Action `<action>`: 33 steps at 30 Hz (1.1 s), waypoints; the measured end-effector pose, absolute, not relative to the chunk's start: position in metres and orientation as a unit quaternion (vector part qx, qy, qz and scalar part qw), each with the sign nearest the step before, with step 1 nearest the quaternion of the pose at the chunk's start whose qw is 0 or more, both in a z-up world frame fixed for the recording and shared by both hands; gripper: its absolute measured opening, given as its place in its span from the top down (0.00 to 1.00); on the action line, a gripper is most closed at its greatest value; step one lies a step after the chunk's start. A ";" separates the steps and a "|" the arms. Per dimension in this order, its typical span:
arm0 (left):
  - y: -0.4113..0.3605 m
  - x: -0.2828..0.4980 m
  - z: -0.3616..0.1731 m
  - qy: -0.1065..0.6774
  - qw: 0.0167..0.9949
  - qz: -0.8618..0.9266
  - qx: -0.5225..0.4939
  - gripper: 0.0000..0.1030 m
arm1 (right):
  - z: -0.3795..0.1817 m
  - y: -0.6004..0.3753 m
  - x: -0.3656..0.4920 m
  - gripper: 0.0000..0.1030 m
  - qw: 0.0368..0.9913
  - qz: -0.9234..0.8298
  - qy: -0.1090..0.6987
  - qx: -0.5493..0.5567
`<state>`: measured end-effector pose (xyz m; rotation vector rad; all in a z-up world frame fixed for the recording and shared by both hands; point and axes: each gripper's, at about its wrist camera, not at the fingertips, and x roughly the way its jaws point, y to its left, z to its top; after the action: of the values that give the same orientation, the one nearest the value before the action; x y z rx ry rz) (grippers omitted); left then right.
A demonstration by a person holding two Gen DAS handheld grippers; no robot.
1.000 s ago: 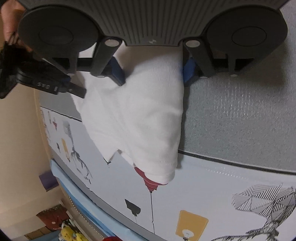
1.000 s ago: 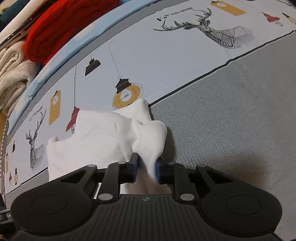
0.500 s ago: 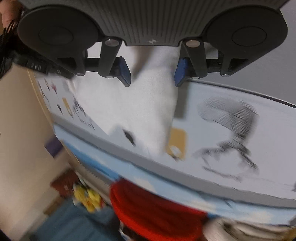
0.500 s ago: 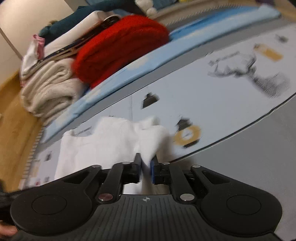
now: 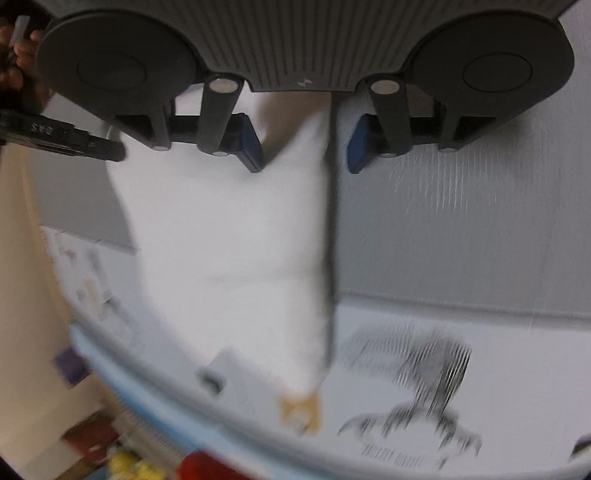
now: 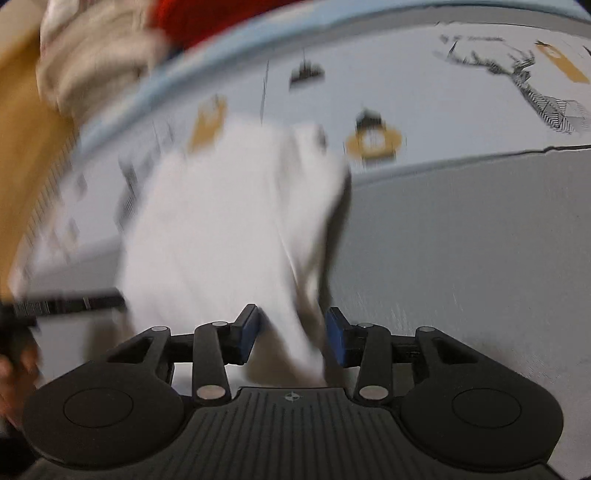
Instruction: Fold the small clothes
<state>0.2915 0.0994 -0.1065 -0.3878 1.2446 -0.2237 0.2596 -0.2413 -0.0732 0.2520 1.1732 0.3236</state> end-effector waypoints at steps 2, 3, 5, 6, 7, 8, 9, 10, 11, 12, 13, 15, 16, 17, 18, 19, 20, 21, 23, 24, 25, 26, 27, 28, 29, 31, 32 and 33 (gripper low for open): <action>0.097 0.289 -0.115 0.590 0.777 -0.110 -0.189 0.79 | -0.073 -0.241 0.256 0.94 0.811 0.161 0.549 0.122; 0.094 0.286 -0.115 0.587 0.782 -0.112 -0.179 0.82 | -0.071 -0.242 0.255 0.94 0.814 0.163 0.545 0.118; 0.090 0.282 -0.111 0.581 0.788 -0.121 -0.168 0.84 | -0.070 -0.245 0.254 0.95 0.816 0.157 0.544 0.120; 0.092 0.282 -0.111 0.579 0.786 -0.126 -0.176 0.85 | -0.070 -0.247 0.256 0.95 0.816 0.150 0.545 0.122; 0.093 0.282 -0.113 0.580 0.784 -0.130 -0.182 0.85 | -0.070 -0.249 0.257 0.96 0.817 0.141 0.547 0.114; 0.093 0.281 -0.114 0.581 0.784 -0.130 -0.174 0.84 | -0.071 -0.247 0.256 0.96 0.820 0.135 0.547 0.103; 0.091 0.279 -0.114 0.583 0.787 -0.129 -0.156 0.83 | -0.072 -0.247 0.256 0.96 0.820 0.133 0.548 0.095; 0.088 0.277 -0.113 0.585 0.788 -0.128 -0.144 0.82 | -0.074 -0.247 0.256 0.96 0.820 0.134 0.550 0.093; 0.086 0.276 -0.113 0.586 0.789 -0.127 -0.138 0.82 | -0.073 -0.247 0.254 0.96 0.820 0.135 0.550 0.090; 0.085 0.275 -0.111 0.584 0.790 -0.127 -0.132 0.81 | -0.073 -0.245 0.253 0.96 0.820 0.136 0.549 0.087; 0.084 0.274 -0.110 0.584 0.792 -0.127 -0.127 0.81 | -0.073 -0.245 0.252 0.96 0.820 0.137 0.549 0.085; 0.083 0.272 -0.109 0.583 0.794 -0.127 -0.118 0.81 | -0.074 -0.245 0.252 0.96 0.819 0.135 0.551 0.084; 0.082 0.271 -0.110 0.584 0.794 -0.126 -0.117 0.81 | -0.075 -0.245 0.253 0.95 0.818 0.134 0.553 0.084; 0.082 0.272 -0.110 0.584 0.794 -0.126 -0.115 0.81 | -0.076 -0.245 0.253 0.95 0.818 0.134 0.553 0.082; 0.083 0.271 -0.110 0.584 0.794 -0.126 -0.115 0.81 | -0.075 -0.245 0.252 0.95 0.818 0.134 0.553 0.079; 0.083 0.272 -0.109 0.584 0.793 -0.126 -0.115 0.81 | -0.075 -0.244 0.252 0.95 0.818 0.134 0.554 0.075; 0.082 0.273 -0.108 0.585 0.793 -0.126 -0.115 0.79 | -0.075 -0.243 0.252 0.95 0.818 0.134 0.555 0.071; 0.081 0.275 -0.108 0.586 0.793 -0.125 -0.115 0.78 | -0.076 -0.243 0.252 0.95 0.818 0.133 0.556 0.069; 0.080 0.279 -0.108 0.586 0.792 -0.124 -0.115 0.77 | -0.076 -0.242 0.252 0.95 0.817 0.131 0.558 0.066; 0.079 0.279 -0.106 0.585 0.793 -0.124 -0.115 0.77 | -0.076 -0.242 0.252 0.95 0.816 0.131 0.559 0.065; 0.079 0.278 -0.103 0.581 0.796 -0.127 -0.114 0.77 | -0.075 -0.242 0.251 0.95 0.816 0.131 0.559 0.064; 0.079 0.277 -0.100 0.575 0.799 -0.130 -0.114 0.77 | -0.075 -0.242 0.251 0.95 0.817 0.131 0.558 0.064; 0.079 0.277 -0.096 0.569 0.802 -0.137 -0.117 0.77 | -0.075 -0.243 0.251 0.95 0.816 0.132 0.559 0.061; 0.078 0.277 -0.096 0.567 0.803 -0.143 -0.117 0.77 | -0.077 -0.243 0.251 0.95 0.814 0.130 0.563 0.056; 0.077 0.276 -0.099 0.574 0.799 -0.144 -0.104 0.77 | -0.078 -0.243 0.251 0.95 0.812 0.127 0.567 0.050; 0.074 0.274 -0.112 0.600 0.787 -0.130 -0.069 0.70 | -0.084 -0.242 0.250 0.95 0.804 0.116 0.582 0.029; 0.073 0.273 -0.111 0.597 0.789 -0.131 -0.065 0.70 | -0.087 -0.242 0.249 0.95 0.800 0.104 0.590 0.012; 0.073 0.272 -0.107 0.591 0.793 -0.132 -0.063 0.70 | -0.089 -0.243 0.248 0.95 0.798 0.093 0.596 -0.004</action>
<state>0.2721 0.0726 -0.1071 -0.1364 1.2720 -0.2839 0.2482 -0.2425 -0.0888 -0.0083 1.2785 0.1988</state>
